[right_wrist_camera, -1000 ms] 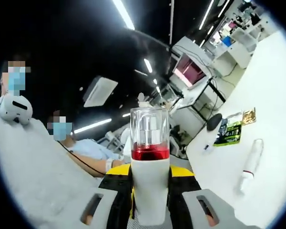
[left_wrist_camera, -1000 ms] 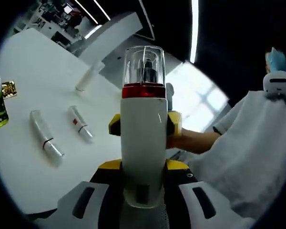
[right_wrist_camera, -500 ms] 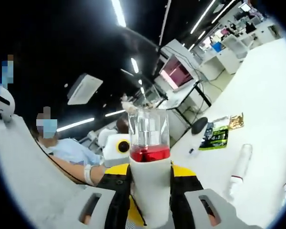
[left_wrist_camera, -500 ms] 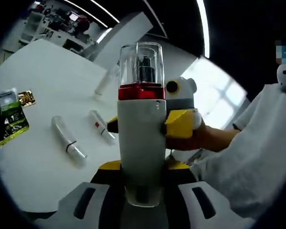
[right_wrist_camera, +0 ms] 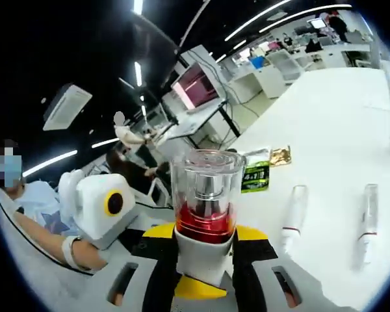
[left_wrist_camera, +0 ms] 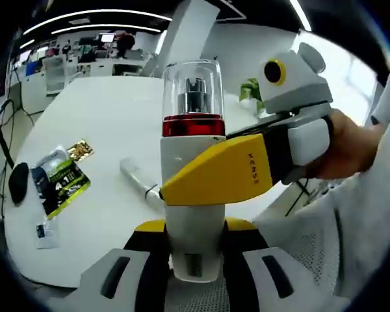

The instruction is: Arrange the skincare products in the storage area until every visible bottle or jar stands upright without overlapping.

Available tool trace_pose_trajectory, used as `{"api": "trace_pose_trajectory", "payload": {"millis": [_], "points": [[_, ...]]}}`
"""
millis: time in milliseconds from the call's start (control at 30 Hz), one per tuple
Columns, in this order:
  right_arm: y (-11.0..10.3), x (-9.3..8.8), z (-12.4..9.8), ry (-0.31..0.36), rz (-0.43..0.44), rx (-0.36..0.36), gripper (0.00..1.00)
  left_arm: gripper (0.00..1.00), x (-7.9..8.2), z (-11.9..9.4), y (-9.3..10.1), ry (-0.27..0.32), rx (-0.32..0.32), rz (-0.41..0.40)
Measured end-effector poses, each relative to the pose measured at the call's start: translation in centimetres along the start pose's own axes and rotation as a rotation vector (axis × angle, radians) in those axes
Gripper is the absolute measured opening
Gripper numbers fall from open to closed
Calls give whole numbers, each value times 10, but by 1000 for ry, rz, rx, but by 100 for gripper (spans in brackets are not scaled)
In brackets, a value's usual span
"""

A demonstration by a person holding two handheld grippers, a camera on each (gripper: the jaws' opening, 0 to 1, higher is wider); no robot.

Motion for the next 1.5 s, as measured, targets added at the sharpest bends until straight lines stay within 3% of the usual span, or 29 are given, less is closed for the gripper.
{"api": "trace_pose_trajectory", "payload": {"millis": [167, 500, 733, 867, 1067, 1500], "points": [[5, -2, 4, 6, 13, -36, 25, 26, -3, 3, -7, -14, 72, 20], [15, -11, 9, -8, 56, -85, 24, 26, -16, 9, -11, -92, 130, 9], [13, -6, 2, 9, 7, -53, 22, 27, -7, 8, -10, -16, 156, 76], [11, -1, -3, 22, -25, -41, 22, 27, -1, 8, -7, 40, 141, 116], [6, 2, -9, 0, -118, -37, 22, 28, 2, 8, -1, 78, 110, 193], [12, 11, -24, 9, -181, -59, 22, 41, -1, 10, -5, 69, 125, 237]]}}
Point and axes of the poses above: the point that each gripper's makers call its tool centre point, and the gripper's own axes: z roughly forward along the fingers, y roughly to its right, x roughly out of its top, the point moved 2 cm from there along -z, roughly backward along the fingers, and after that the axes turned 13 degrees about x, right-handed, at the moved point
